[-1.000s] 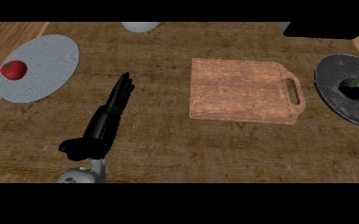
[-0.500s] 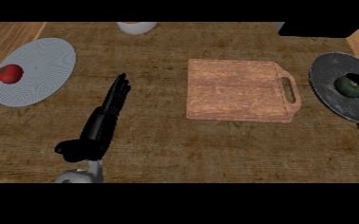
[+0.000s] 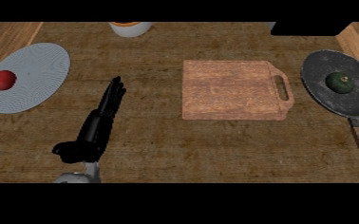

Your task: Pick the squash from the cutting board and place it in the pan

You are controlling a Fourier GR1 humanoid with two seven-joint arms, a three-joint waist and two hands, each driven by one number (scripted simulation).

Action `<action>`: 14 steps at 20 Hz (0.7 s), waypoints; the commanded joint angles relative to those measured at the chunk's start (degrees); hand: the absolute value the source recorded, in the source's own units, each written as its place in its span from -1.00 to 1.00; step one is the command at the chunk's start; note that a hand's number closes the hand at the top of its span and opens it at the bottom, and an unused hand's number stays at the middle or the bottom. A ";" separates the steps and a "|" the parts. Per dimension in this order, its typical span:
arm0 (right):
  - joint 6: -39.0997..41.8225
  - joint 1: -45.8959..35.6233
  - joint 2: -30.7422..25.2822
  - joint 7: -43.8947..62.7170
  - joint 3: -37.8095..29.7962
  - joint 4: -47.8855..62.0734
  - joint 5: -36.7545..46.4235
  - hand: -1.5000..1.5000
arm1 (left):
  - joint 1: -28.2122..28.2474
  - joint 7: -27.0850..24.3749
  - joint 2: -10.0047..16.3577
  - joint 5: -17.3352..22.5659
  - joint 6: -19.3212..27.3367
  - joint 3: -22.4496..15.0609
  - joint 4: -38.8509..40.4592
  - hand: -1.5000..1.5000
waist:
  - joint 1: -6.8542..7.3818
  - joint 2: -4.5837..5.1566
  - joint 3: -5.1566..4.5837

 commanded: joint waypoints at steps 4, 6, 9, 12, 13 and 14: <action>10.53 6.06 -0.34 -7.05 1.20 0.11 -3.55 -1.00 | 0.40 2.90 -0.05 -0.39 0.21 -0.21 -2.81 0.00 | -0.08 -0.19 -0.06; 10.13 6.77 1.55 -6.61 3.62 -3.17 -4.25 -1.00 | 0.62 1.93 -0.57 -1.33 0.20 -0.94 -2.22 0.00 | -0.50 -0.38 -0.15; 9.05 9.20 2.01 -8.65 5.08 -4.07 -5.04 -1.00 | 2.39 -1.39 0.31 1.03 -1.05 0.79 -1.47 0.00 | -0.41 -0.36 -0.15; 8.32 12.41 4.65 -7.84 7.38 -8.68 -7.15 -1.00 | 0.35 3.78 -1.39 -1.13 0.95 -1.12 -3.50 0.00 | -0.73 -0.48 -0.19; 9.56 13.64 3.99 -7.65 7.40 -9.01 -8.31 -1.00 | -2.84 3.34 -0.82 -0.71 0.53 0.96 -0.47 0.00 | -0.83 -0.45 -0.19; 10.30 15.48 4.32 -7.80 8.11 -10.45 -7.77 -1.00 | -3.18 2.54 1.19 1.33 -1.55 3.55 0.79 0.00 | -0.98 -0.49 -0.22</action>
